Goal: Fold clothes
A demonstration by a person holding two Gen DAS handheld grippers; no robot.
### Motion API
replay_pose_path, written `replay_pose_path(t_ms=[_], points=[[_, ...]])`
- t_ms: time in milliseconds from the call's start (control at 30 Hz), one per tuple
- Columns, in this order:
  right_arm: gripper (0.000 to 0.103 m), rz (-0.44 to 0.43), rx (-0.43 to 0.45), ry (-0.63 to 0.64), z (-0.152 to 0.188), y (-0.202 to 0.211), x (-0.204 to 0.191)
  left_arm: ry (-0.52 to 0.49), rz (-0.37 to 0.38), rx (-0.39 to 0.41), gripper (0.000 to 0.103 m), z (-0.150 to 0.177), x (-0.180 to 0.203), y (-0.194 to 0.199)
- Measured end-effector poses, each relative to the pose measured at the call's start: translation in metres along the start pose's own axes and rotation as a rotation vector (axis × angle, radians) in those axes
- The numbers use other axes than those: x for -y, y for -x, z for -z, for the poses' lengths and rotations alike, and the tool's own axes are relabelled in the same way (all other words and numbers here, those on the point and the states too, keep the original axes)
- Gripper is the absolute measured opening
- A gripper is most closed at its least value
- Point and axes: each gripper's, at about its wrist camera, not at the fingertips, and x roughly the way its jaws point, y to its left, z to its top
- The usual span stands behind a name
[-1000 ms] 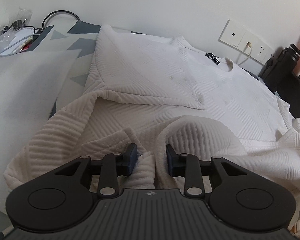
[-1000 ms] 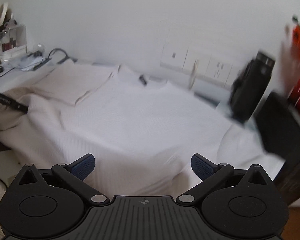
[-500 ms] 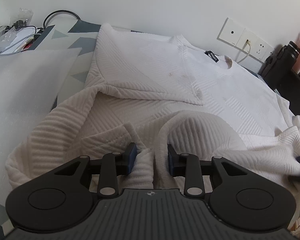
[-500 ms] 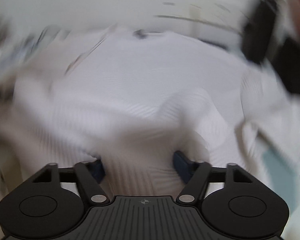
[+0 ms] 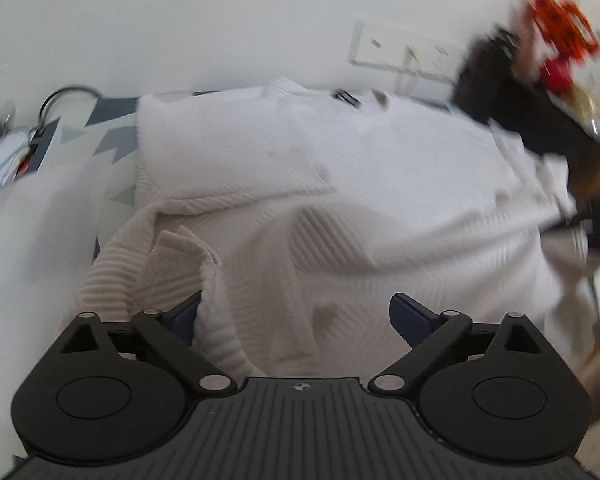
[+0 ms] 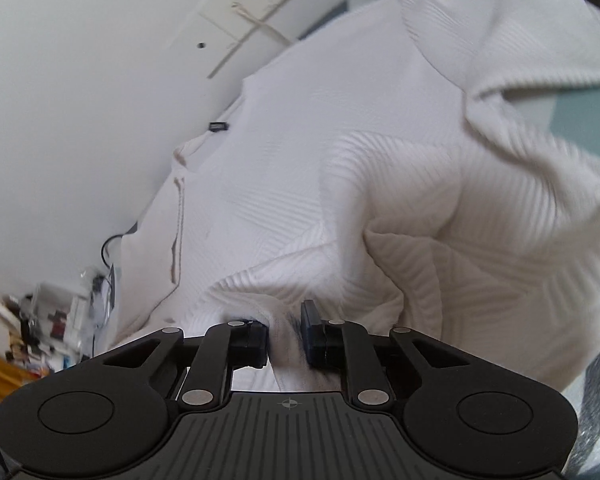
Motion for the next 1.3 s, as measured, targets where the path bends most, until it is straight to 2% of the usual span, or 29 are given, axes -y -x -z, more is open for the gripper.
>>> replay_pose_path(t_ms=[133, 167, 200, 233, 267, 300, 367, 433, 533, 600, 633, 700, 833, 900, 1000, 1100, 1167, 1267, 1300], points=[[0.014, -0.021, -0.027, -0.093, 0.004, -0.005, 0.011, -0.16, -0.045, -0.039, 0.097, 0.011, 0.026, -0.016], [0.014, -0.042, -0.042, -0.106, 0.005, -0.003, 0.011, -0.183, -0.049, -0.038, 0.091, 0.012, 0.03, -0.019], [0.014, -0.063, -0.057, -0.119, 0.006, -0.001, 0.012, -0.169, -0.04, -0.046, 0.081, 0.012, 0.028, -0.019], [0.014, -0.091, -0.08, -0.126, 0.007, 0.002, 0.012, -0.151, -0.029, -0.054, 0.05, 0.01, 0.025, -0.02], [0.014, -0.124, -0.11, -0.128, 0.008, 0.005, 0.012, -0.132, -0.018, -0.062, 0.024, 0.009, 0.022, -0.02], [0.014, -0.166, -0.147, -0.129, 0.011, 0.01, 0.012, -0.098, 0.017, -0.069, 0.017, 0.007, 0.013, -0.015], [0.015, -0.231, -0.214, -0.12, 0.016, 0.02, 0.012, -0.026, 0.096, -0.083, 0.012, 0.004, -0.006, -0.003], [0.014, -0.262, -0.26, -0.111, 0.022, 0.032, 0.012, 0.047, 0.174, -0.096, 0.011, 0.001, -0.025, 0.008], [0.014, -0.329, -0.305, -0.132, 0.028, 0.048, 0.015, 0.075, 0.267, -0.088, 0.011, 0.0, -0.048, 0.039], [0.014, -0.38, -0.297, -0.181, 0.027, 0.054, 0.021, 0.094, 0.289, -0.06, 0.011, -0.001, -0.06, 0.056], [0.014, -0.377, -0.263, -0.215, 0.026, 0.056, 0.026, 0.119, 0.29, -0.041, 0.011, -0.001, -0.066, 0.061], [0.014, -0.358, -0.192, -0.294, 0.018, 0.045, 0.035, 0.202, 0.275, -0.009, 0.011, -0.003, -0.08, 0.059], [0.013, -0.283, -0.074, -0.424, 0.004, 0.017, 0.045, 0.325, 0.196, 0.018, 0.012, -0.013, -0.09, 0.021], [0.013, -0.23, -0.03, -0.436, -0.002, 0.005, 0.041, 0.33, 0.159, 0.009, 0.012, -0.021, -0.086, -0.003], [0.013, -0.124, 0.012, -0.384, -0.012, -0.006, 0.029, 0.285, 0.102, -0.026, 0.014, -0.028, -0.078, -0.03], [0.014, -0.01, 0.021, -0.281, -0.016, -0.013, 0.015, 0.209, 0.076, -0.068, 0.031, -0.034, -0.068, -0.048], [0.019, 0.066, 0.016, -0.204, -0.014, -0.018, 0.005, 0.154, 0.069, -0.093, 0.064, -0.036, -0.062, -0.056], [0.037, 0.17, -0.003, -0.126, -0.014, -0.019, -0.013, 0.069, 0.063, -0.108, 0.079, -0.041, -0.055, -0.06], [0.057, 0.202, -0.002, -0.105, -0.016, -0.017, -0.02, 0.05, 0.06, -0.103, 0.081, -0.045, -0.055, -0.058]])
